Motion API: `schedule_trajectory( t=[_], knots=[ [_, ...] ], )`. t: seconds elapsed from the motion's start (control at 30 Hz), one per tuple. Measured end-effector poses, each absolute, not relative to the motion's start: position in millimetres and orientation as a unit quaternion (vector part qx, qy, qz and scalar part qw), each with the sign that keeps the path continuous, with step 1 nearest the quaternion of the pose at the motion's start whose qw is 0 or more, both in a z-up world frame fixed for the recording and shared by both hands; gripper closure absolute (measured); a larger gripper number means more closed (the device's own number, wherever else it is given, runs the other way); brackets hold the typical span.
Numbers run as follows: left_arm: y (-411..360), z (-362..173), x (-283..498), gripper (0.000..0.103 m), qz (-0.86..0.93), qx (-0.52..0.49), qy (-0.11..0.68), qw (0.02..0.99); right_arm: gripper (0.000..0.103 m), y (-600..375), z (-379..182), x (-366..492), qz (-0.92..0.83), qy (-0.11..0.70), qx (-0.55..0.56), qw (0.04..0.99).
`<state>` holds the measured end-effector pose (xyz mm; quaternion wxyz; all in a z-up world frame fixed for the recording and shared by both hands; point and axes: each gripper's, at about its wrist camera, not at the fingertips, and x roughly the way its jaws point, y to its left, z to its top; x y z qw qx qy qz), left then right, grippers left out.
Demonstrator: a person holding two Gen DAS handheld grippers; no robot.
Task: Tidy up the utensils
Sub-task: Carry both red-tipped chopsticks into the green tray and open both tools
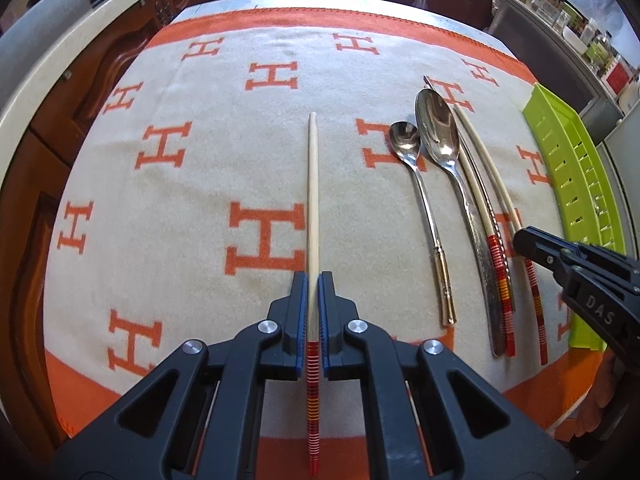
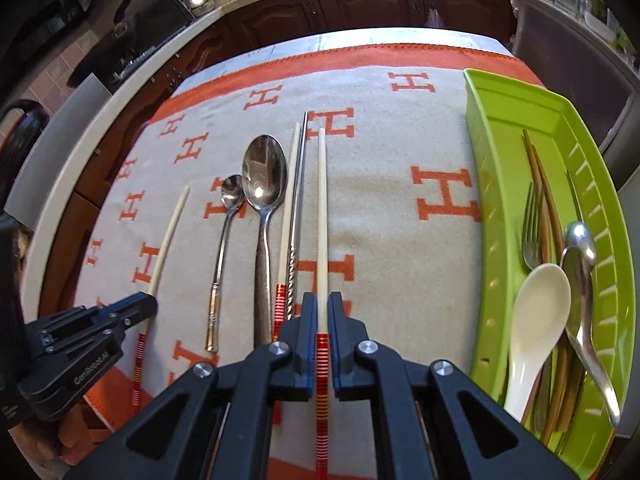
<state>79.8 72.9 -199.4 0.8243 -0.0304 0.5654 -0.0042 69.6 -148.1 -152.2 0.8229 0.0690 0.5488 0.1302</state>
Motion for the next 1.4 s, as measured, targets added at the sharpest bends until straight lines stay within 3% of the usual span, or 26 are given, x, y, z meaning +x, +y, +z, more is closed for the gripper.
schedule_trajectory(
  t=[0.47,0.9,1.4],
  knots=[
    [54,-145,53,0.100,-0.045,-0.059,0.549,0.832,0.098,-211,-103,37,0.134,0.494,0.150,0.846],
    [-56,-92,65,0.100,-0.145,-0.024,0.530,0.835,0.098,-290,-109,31,0.062,0.490,0.200,0.846],
    [-167,-103,117,0.100,-0.208,-0.029,0.556,0.804,0.097,-319,-125,42,0.038,0.504,0.199,0.840]
  ],
)
